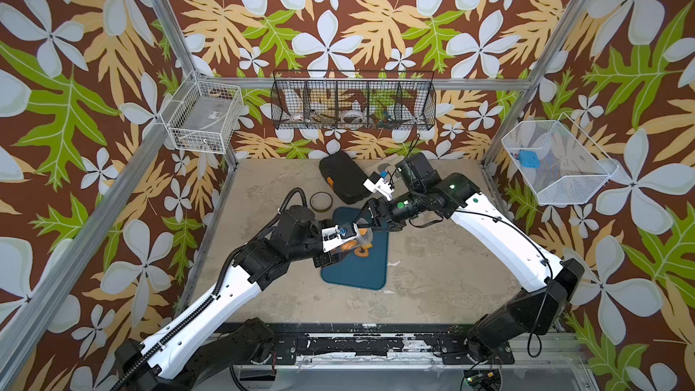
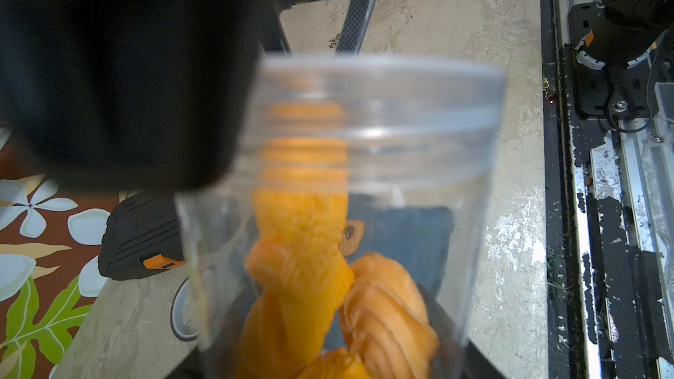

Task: Pour the cookies out of the jar
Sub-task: Unscrew the lid from the jar.

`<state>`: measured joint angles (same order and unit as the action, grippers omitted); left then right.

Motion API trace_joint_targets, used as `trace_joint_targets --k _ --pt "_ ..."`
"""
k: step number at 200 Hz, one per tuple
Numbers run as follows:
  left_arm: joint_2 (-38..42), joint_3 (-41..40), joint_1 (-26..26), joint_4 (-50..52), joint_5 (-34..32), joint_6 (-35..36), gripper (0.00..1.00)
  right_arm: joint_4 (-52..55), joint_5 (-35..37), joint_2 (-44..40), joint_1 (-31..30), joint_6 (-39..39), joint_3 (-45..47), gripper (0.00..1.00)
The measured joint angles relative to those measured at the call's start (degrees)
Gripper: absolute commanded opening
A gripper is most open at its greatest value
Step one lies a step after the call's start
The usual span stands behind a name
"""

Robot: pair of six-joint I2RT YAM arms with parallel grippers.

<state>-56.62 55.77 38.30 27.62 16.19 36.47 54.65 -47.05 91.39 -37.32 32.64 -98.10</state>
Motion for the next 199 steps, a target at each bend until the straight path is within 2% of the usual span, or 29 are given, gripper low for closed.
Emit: trace_joint_targets --k 45,75,83,102,137,171,199 --pt "0.4 -0.8 0.0 0.4 -1.4 0.0 0.58 0.2 0.1 0.3 -0.5 0.2 -0.1 0.64" --pt "0.6 -1.0 0.0 0.8 -2.0 0.0 0.61 -0.3 -0.7 0.2 -0.5 0.4 0.8 0.55" --pt "0.7 -1.1 0.0 1.0 -2.1 0.0 0.61 -0.8 -1.1 0.1 -0.5 0.7 1.4 0.55" --pt "0.7 -1.3 0.0 1.4 -2.1 0.0 0.6 -1.6 -1.8 0.0 -0.4 1.2 2.4 0.68" --pt "0.5 -1.3 0.1 1.4 -1.9 0.0 0.6 -0.5 -2.0 0.2 -0.5 0.7 2.0 0.68" --pt "-0.2 -1.3 0.1 2.6 -1.4 0.5 0.61 0.1 -1.8 0.3 -1.2 0.0 3.0 0.64" --pt "-0.5 -1.3 0.1 3.2 -1.4 0.9 0.61 0.2 -1.5 0.3 -1.6 0.0 3.3 0.66"
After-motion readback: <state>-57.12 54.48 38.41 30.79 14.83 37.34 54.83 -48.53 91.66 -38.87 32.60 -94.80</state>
